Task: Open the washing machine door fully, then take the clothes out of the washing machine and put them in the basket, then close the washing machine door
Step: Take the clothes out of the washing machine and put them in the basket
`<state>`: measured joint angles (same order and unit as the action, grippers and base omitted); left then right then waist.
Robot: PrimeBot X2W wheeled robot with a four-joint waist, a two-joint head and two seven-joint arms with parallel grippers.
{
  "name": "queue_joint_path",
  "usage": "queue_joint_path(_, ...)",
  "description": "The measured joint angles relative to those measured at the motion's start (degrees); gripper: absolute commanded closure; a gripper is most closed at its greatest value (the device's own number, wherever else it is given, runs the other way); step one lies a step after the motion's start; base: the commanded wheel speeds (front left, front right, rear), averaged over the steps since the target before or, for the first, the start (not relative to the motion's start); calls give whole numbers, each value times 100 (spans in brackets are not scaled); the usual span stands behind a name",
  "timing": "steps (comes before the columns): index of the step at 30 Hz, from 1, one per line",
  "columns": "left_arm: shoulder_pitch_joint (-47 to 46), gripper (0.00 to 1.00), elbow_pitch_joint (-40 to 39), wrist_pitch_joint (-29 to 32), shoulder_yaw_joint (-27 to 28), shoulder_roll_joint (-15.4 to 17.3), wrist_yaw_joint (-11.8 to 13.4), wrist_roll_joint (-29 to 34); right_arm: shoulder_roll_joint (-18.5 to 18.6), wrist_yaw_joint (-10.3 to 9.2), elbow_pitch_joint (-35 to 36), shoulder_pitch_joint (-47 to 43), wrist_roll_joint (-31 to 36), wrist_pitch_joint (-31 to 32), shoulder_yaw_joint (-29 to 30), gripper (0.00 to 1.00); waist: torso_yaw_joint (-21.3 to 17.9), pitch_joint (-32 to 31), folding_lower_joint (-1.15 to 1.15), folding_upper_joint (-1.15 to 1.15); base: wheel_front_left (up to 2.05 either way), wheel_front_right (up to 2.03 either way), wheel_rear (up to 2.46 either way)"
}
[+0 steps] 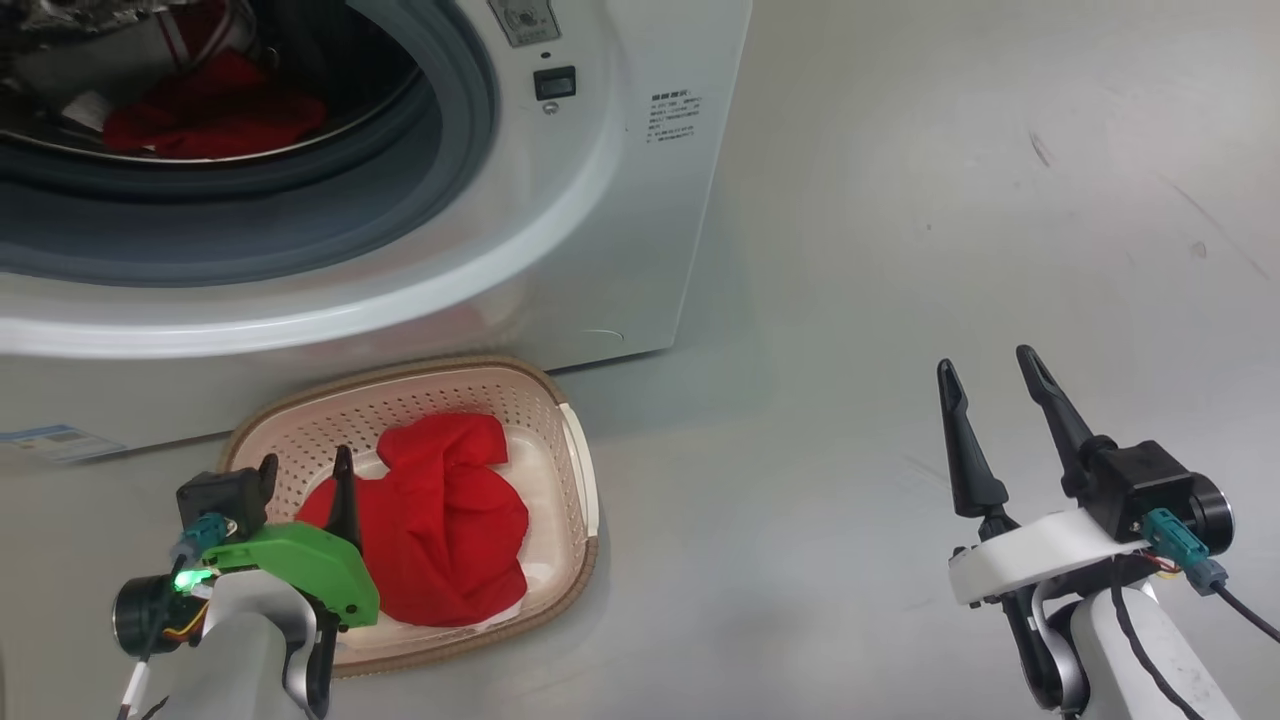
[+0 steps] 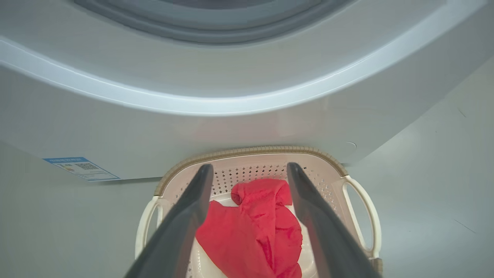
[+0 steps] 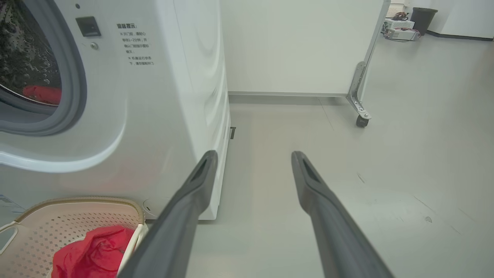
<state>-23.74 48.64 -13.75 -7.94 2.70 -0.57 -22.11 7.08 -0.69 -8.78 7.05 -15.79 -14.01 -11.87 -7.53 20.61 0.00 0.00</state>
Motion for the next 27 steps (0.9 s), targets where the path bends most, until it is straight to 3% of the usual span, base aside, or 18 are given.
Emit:
queue_joint_path(14, 269, 0, -1110, -53, -134, -22, -33, 248, 87, -71, -77, -401, 31, 0, 62, 0, 492, -837, 0, 0, 0, 0, 0)
queue_joint_path(27, 1067, 0, -2092, -53, -119, 92, 47, 417, 94, -148, -79, -811, 31, 47, 11, 0, 750, -1565, 0, 0, 0, 0, 0)
